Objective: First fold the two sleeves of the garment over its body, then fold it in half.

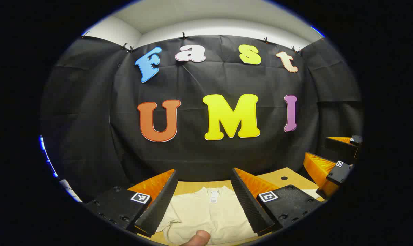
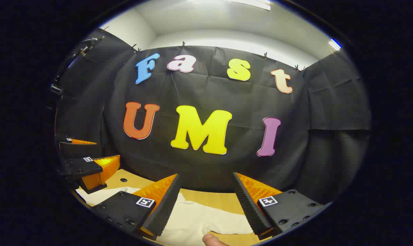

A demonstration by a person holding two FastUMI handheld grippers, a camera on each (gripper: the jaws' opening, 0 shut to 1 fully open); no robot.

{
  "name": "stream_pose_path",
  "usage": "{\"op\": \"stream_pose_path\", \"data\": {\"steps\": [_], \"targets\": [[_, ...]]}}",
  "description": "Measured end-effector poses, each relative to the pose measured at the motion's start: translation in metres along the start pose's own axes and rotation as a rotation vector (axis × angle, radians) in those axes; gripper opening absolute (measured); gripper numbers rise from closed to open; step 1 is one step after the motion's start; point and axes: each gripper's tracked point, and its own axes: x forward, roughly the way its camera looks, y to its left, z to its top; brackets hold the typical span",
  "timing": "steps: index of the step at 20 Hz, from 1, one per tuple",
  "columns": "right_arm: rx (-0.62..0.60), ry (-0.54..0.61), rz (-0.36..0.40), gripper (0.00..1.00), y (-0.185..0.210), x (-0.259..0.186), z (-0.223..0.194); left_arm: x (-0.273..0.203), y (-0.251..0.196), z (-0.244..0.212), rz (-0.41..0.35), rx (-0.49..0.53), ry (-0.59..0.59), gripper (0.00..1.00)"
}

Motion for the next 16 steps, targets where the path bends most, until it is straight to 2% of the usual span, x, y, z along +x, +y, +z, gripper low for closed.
{"op": "stream_pose_path", "data": {"steps": [6,16], "targets": [[0.023,0.047,-0.023,0.94,-0.014,0.011,-0.017,0.004,-0.005,-0.005,0.002,-0.004,0.018,0.99],[0.02,0.074,-0.001,0.94,-0.007,0.017,-0.03,0.007,0.0,-0.012,0.018,-0.001,0.042,0.99]]}}
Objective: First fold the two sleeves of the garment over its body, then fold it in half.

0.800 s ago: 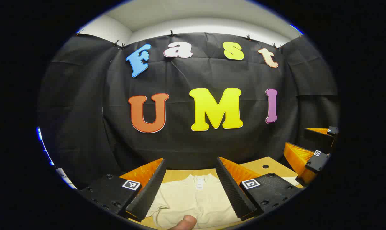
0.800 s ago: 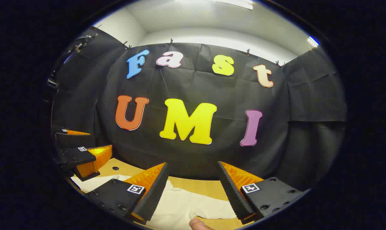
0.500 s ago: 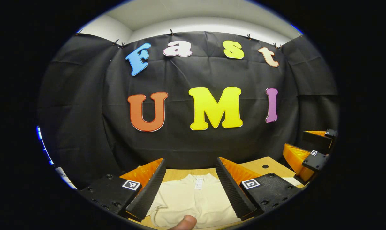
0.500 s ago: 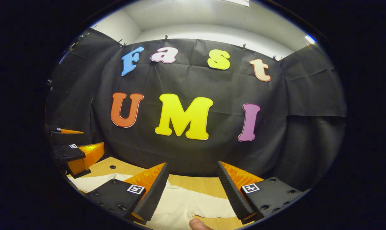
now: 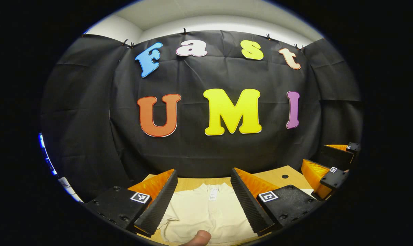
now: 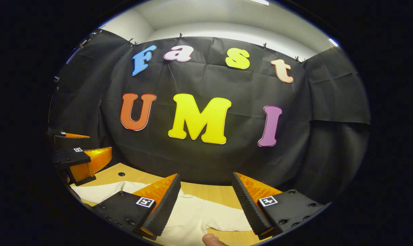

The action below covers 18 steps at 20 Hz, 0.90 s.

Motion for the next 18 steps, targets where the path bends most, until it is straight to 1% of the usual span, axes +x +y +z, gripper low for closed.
{"op": "stream_pose_path", "data": {"steps": [11,13,15,18], "targets": [[0.02,0.004,-0.028,0.94,-0.015,0.006,-0.004,0.003,-0.002,-0.002,0.0,-0.006,0.009,0.99],[0.028,0.019,-0.056,0.94,-0.03,0.009,-0.01,0.003,-0.005,0.001,0.0,-0.002,0.003,0.99],[0.051,0.046,-0.105,0.94,-0.054,0.015,-0.021,0.001,-0.006,0.004,0.003,-0.003,-0.007,0.99],[0.058,0.062,-0.203,0.94,-0.107,0.024,-0.036,0.001,-0.008,0.005,0.017,-0.002,-0.013,0.99]]}}
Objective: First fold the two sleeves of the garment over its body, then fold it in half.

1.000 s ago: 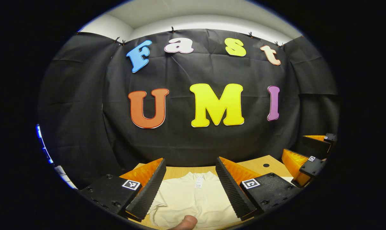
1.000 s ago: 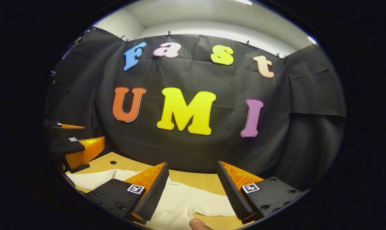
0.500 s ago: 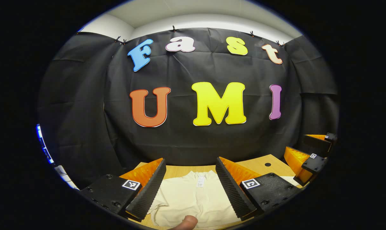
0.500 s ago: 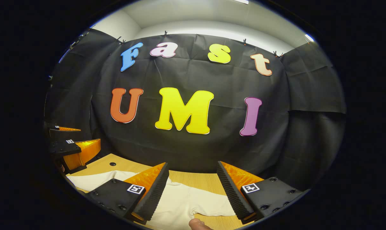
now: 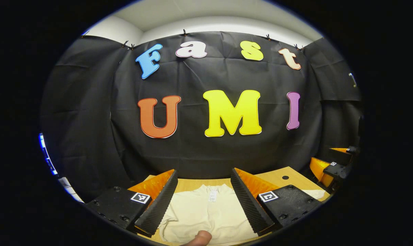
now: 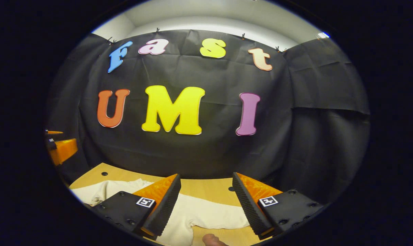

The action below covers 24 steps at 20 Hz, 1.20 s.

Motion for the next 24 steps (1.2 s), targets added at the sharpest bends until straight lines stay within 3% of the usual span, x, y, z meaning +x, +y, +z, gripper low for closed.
{"op": "stream_pose_path", "data": {"steps": [7,17,19,24], "targets": [[-0.018,0.128,-0.17,0.94,-0.114,0.028,-0.077,-0.006,0.004,-0.008,0.085,0.026,0.031,0.99],[0.097,0.45,-0.339,0.94,-0.258,0.057,-0.234,-0.019,-0.009,0.009,0.176,-0.013,0.002,0.99],[0.136,0.533,-0.358,0.94,-0.274,0.069,-0.266,-0.025,-0.012,0.016,0.2,-0.031,-0.013,0.94],[0.264,0.772,-0.398,0.95,-0.298,0.082,-0.34,-0.041,-0.019,0.027,0.25,-0.036,-0.038,0.99]]}}
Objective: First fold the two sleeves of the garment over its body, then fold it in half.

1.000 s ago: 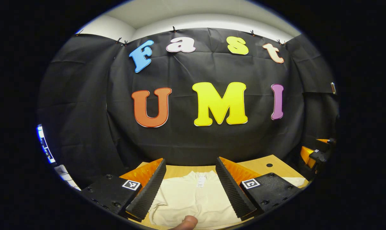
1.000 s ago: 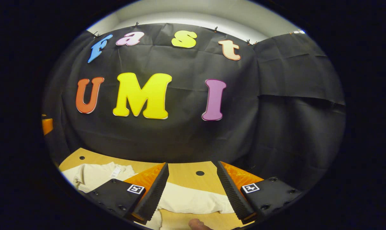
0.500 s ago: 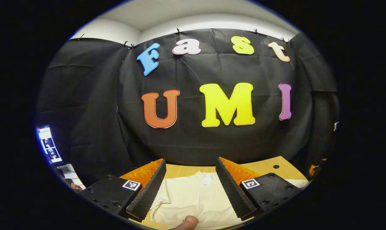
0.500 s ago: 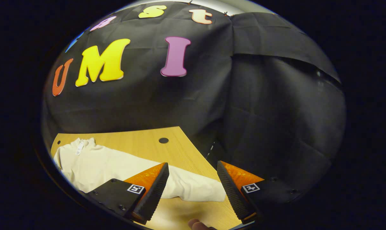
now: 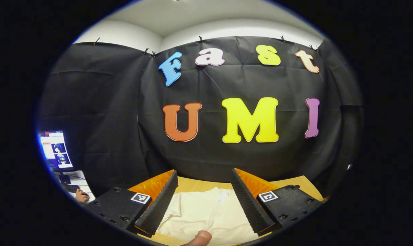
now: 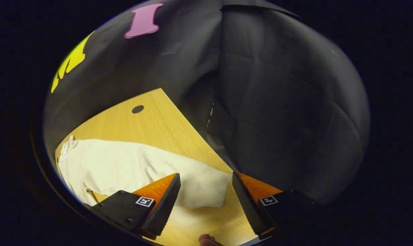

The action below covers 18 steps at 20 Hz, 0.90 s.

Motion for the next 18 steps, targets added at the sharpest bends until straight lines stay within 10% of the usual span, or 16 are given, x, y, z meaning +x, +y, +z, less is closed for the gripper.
{"op": "stream_pose_path", "data": {"steps": [18], "targets": [[0.166,0.395,-0.065,0.82,-0.009,0.047,-0.036,-0.024,0.013,-0.013,0.069,0.054,0.052,0.99]]}}
